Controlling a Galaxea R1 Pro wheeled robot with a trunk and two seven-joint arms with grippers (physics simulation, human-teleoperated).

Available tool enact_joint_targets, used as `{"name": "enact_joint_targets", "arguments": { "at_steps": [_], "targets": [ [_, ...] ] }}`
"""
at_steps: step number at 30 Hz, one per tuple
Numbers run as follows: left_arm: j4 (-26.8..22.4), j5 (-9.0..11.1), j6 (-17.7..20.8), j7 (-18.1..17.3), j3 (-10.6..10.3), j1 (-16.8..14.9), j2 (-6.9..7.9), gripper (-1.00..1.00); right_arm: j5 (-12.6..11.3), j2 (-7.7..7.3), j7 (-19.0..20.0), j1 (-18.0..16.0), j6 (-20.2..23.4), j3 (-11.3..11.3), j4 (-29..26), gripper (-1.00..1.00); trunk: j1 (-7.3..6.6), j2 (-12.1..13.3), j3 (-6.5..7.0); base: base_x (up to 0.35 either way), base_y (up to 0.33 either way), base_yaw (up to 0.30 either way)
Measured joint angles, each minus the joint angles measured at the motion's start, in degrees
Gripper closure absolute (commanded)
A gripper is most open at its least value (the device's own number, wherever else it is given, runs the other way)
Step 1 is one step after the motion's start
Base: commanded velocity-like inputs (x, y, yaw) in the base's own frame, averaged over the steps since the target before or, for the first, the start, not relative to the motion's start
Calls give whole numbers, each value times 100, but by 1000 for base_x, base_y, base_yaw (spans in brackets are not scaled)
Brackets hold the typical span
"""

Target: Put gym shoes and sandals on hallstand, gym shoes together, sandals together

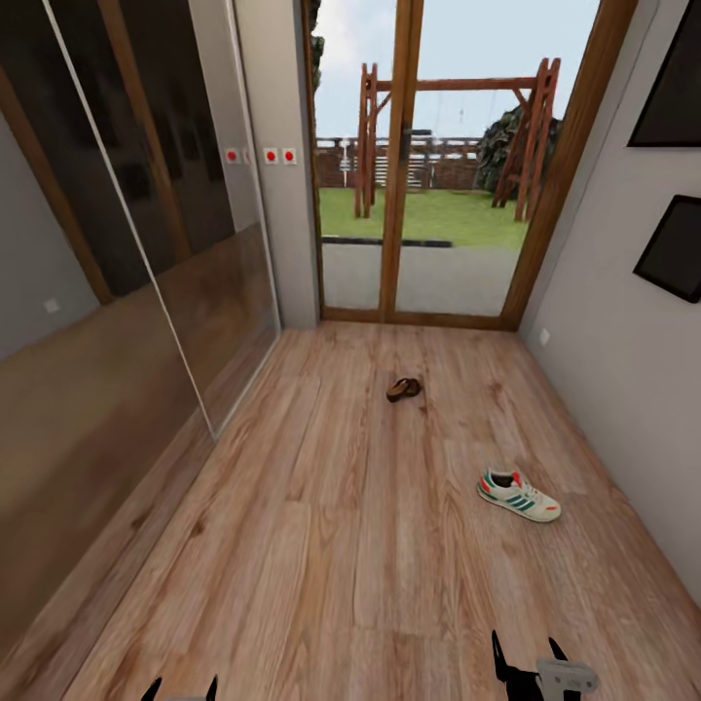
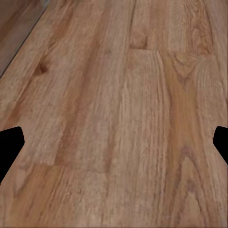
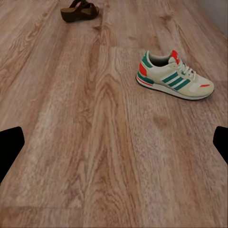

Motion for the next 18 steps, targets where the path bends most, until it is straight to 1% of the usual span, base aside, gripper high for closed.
{"name": "enact_joint_targets", "arguments": {
  "at_steps": [18],
  "targets": [
    [0, 0, 2, 0, 0, -1, 0, -100, -9, 0, 0, 0, 0, -8, -3, -100, 0, 0, 0, 340, 0, -5]
  ]
}}
